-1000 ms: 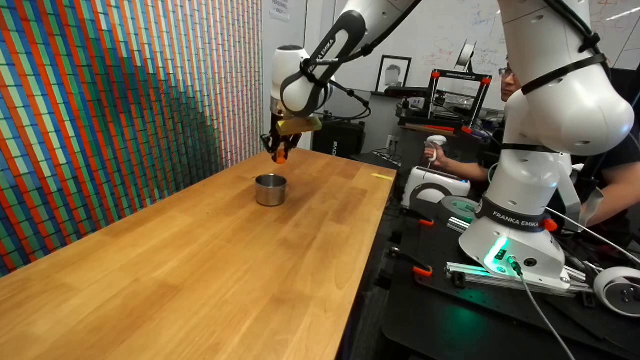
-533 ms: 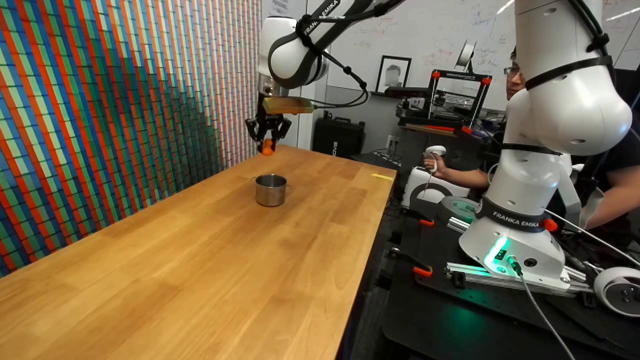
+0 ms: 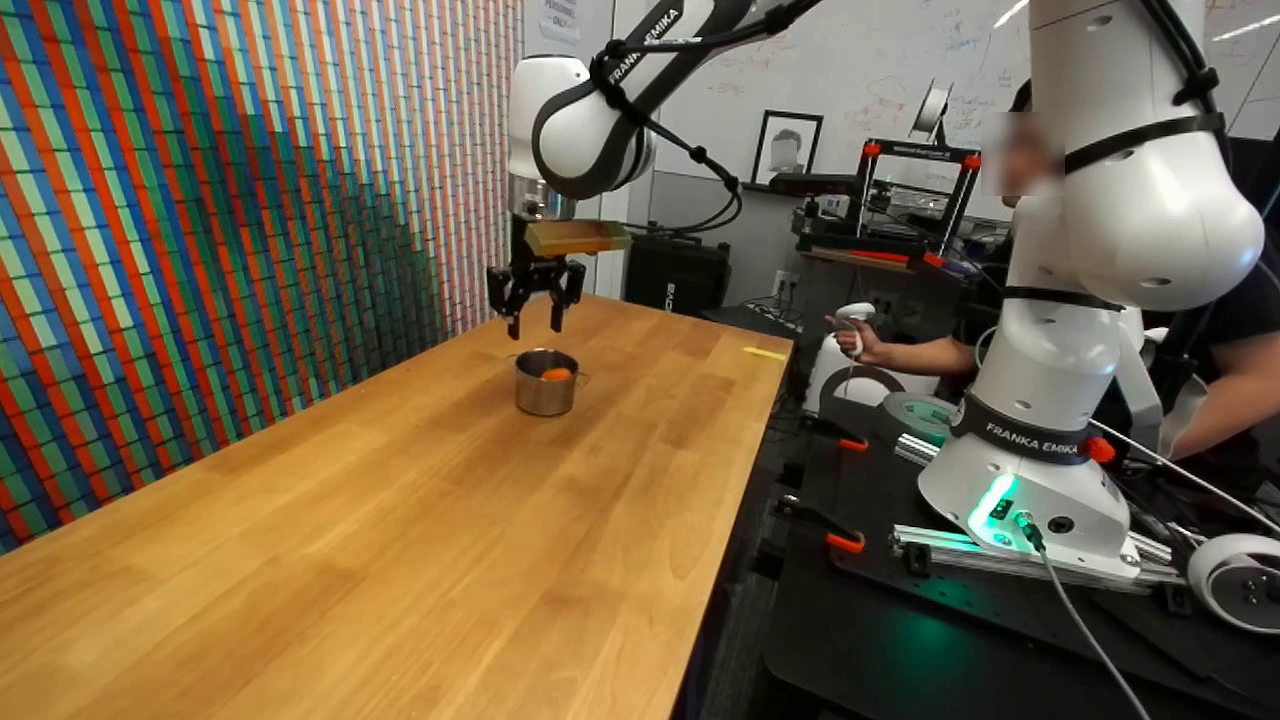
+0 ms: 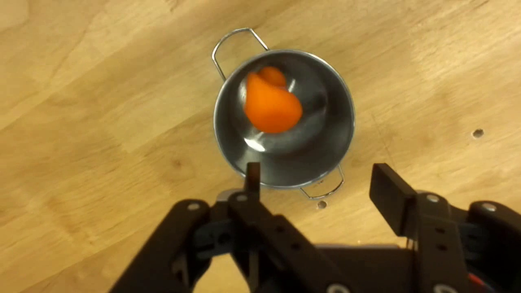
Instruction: Pick up the rubber duck and put it in the cup
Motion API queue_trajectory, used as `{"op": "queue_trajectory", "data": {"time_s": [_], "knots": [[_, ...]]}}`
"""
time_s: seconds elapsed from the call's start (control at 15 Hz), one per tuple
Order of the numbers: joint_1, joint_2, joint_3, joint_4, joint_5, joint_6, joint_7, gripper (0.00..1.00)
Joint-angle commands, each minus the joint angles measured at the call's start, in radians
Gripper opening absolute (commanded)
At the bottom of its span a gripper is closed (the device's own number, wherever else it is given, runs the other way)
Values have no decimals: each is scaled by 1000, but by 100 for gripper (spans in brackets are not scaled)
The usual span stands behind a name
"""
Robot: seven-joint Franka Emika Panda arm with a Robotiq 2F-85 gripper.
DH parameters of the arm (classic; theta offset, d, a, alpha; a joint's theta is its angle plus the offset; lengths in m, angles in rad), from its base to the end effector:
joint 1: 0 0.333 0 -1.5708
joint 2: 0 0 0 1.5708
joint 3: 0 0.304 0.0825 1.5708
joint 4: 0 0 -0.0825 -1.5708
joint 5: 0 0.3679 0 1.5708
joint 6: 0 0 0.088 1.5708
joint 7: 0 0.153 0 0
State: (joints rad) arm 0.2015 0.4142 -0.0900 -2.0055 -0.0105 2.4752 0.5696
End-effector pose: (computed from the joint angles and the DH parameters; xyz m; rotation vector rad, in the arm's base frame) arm 0.5958 0.0665 0.2096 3.0430 -0.6827 0.1060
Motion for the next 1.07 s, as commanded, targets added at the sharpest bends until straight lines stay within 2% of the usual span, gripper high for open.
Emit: {"op": "queue_trajectory", "data": {"time_s": [0.0,0.27,0.53,0.67,1.0], "knots": [[-19,2,10,9,-1,-52,-8,100],[-38,-2,-9,80,-39,-117,-44,100],[-84,-55,7,162,-52,-244,-178,100],[-123,-88,42,210,8,-341,-299,100],[-159,-181,75,302,86,-596,-443,100]]}}
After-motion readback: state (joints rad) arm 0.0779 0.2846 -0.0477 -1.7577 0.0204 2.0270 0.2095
